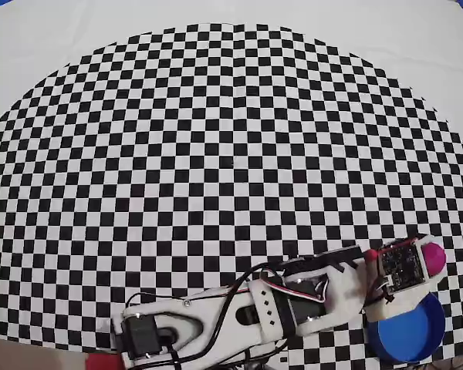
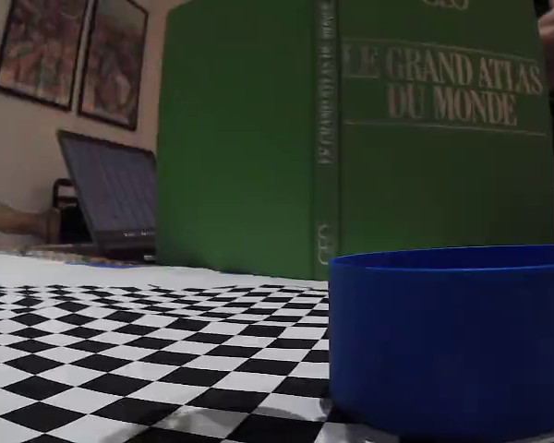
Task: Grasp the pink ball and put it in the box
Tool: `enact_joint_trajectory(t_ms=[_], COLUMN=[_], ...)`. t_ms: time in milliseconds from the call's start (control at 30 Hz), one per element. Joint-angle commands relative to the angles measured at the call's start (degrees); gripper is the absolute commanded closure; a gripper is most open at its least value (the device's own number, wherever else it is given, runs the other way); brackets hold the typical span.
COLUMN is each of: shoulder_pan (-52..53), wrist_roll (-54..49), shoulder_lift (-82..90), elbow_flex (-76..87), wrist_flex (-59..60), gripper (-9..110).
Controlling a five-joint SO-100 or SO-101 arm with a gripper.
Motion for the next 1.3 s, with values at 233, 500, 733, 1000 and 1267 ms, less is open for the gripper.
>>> enact_joint_trajectory(t_ms=[233,500,733,1000,1267], shoulder_pan=[4.5,6.6,8.7,11.4,14.0], wrist_roll=[-0.4,-0.4,-0.4,-0.4,-0.4], shoulder_lift=[1.2,1.2,1.2,0.8,0.5], elbow_flex=[0.3,0.7,1.0,1.1,1.4], wrist_flex=[0.1,0.1,0.1,0.1,0.1], gripper=[101,101,101,101,101])
